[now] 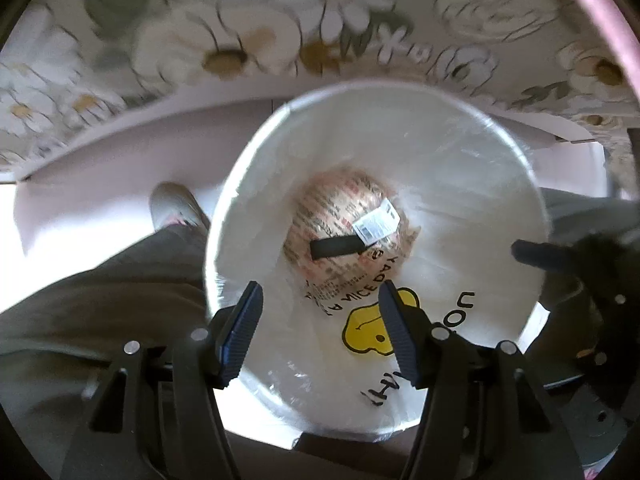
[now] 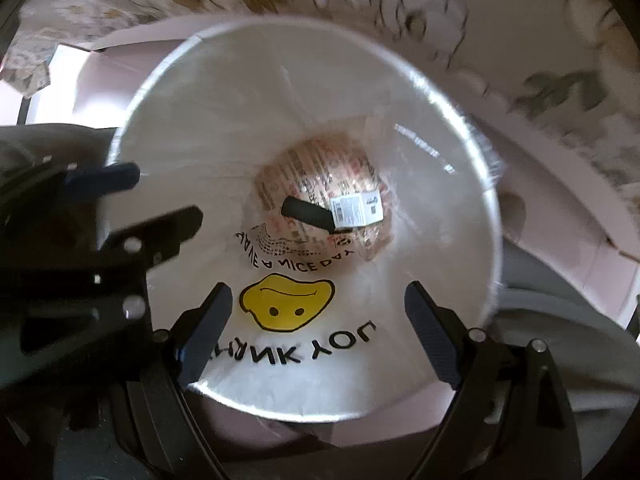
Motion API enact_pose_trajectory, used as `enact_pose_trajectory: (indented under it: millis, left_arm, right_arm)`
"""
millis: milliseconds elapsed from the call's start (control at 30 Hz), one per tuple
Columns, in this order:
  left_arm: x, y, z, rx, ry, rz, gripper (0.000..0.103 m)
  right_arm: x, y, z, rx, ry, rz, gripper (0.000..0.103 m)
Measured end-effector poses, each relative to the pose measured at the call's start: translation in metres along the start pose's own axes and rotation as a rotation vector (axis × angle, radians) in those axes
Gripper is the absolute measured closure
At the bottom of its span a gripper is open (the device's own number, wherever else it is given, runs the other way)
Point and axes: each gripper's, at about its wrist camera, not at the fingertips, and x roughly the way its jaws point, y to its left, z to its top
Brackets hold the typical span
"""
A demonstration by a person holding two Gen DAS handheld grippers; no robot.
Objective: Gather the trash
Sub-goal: 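Move both tools from the bowl back over the bed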
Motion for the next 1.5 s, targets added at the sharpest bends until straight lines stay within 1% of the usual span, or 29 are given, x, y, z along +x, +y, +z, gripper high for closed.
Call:
enact_pose_trajectory:
  millis: [67, 133, 267, 300, 367, 433, 500, 567, 600, 667, 733, 800, 867, 900, 967, 1133, 1233, 1367, 1500]
  left_arm:
    - [-0.016, 0.002, -0.002, 0.01, -0.007, 0.002, 0.04]
    - [-0.028, 0.006, -0.002, 0.017, -0.002, 0.025, 0.04]
    - [-0.072, 0.012, -0.005, 0.037, -0.084, 0.057, 0.04]
    - [-0.08, 0.014, -0.005, 0.032, -0.096, 0.052, 0.04]
    - [-0.103, 0.018, -0.004, 0.012, -0.125, 0.016, 0.04]
    - [-0.135, 0.022, -0.003, -0.014, -0.185, 0.007, 0.04]
    - [-0.168, 0.02, 0.0, -0.021, -0.257, -0.002, 0.04]
    - [-0.199, 0.015, 0.003, -0.022, -0.327, 0.007, 0.04]
    - [-0.217, 0.013, 0.006, -0.018, -0.368, 0.013, 0.035]
    - [-0.246, 0.008, 0.01, -0.009, -0.435, 0.025, 0.029]
    - [-0.276, 0.002, 0.017, 0.004, -0.5, 0.048, 0.028]
    - [-0.299, -0.002, 0.024, 0.013, -0.548, 0.066, 0.028]
    - [-0.314, -0.008, 0.03, 0.018, -0.578, 0.081, 0.025]
    - [-0.321, -0.011, 0.035, 0.017, -0.597, 0.092, 0.021]
    - [-0.328, -0.015, 0.043, 0.018, -0.624, 0.109, 0.017]
    - [-0.35, -0.03, 0.068, 0.038, -0.664, 0.13, 0.017]
    - [-0.361, -0.03, 0.086, 0.033, -0.673, 0.14, 0.017]
    - [-0.375, -0.027, 0.111, 0.012, -0.689, 0.124, 0.017]
    - [-0.383, -0.027, 0.138, -0.005, -0.704, 0.109, 0.016]
  right_arm:
    - [-0.017, 0.0, -0.005, -0.011, -0.043, -0.028, 0.016]
    - [-0.038, 0.0, -0.009, -0.016, -0.086, -0.046, 0.016]
    - [-0.074, -0.005, -0.019, -0.016, -0.139, -0.054, 0.016]
    - [-0.086, -0.008, -0.022, -0.008, -0.155, -0.053, 0.016]
    - [-0.111, -0.014, -0.025, 0.018, -0.187, -0.048, 0.016]
    - [-0.136, -0.018, -0.029, 0.033, -0.232, -0.035, 0.017]
    - [-0.172, -0.021, -0.031, 0.048, -0.305, -0.033, 0.017]
    - [-0.206, -0.023, -0.033, 0.059, -0.372, -0.044, 0.017]
    - [-0.22, -0.026, -0.033, 0.06, -0.397, -0.051, 0.017]
    - [-0.253, -0.028, -0.033, 0.058, -0.466, -0.078, 0.017]
    - [-0.278, -0.034, -0.034, 0.055, -0.51, -0.1, 0.017]
    - [-0.307, -0.038, -0.034, 0.059, -0.559, -0.124, 0.017]
    - [-0.331, -0.045, -0.034, 0.071, -0.609, -0.148, 0.017]
    - [-0.342, -0.049, -0.03, 0.076, -0.624, -0.155, 0.017]
    - [-0.364, -0.057, -0.028, 0.09, -0.653, -0.155, 0.017]
    - [-0.409, -0.072, -0.013, 0.136, -0.726, -0.147, 0.017]
    - [-0.432, -0.08, -0.005, 0.163, -0.759, -0.137, 0.017]
    - [-0.46, -0.091, 0.009, 0.192, -0.81, -0.102, 0.017]
    - [-0.483, -0.099, 0.031, 0.224, -0.845, -0.099, 0.017]
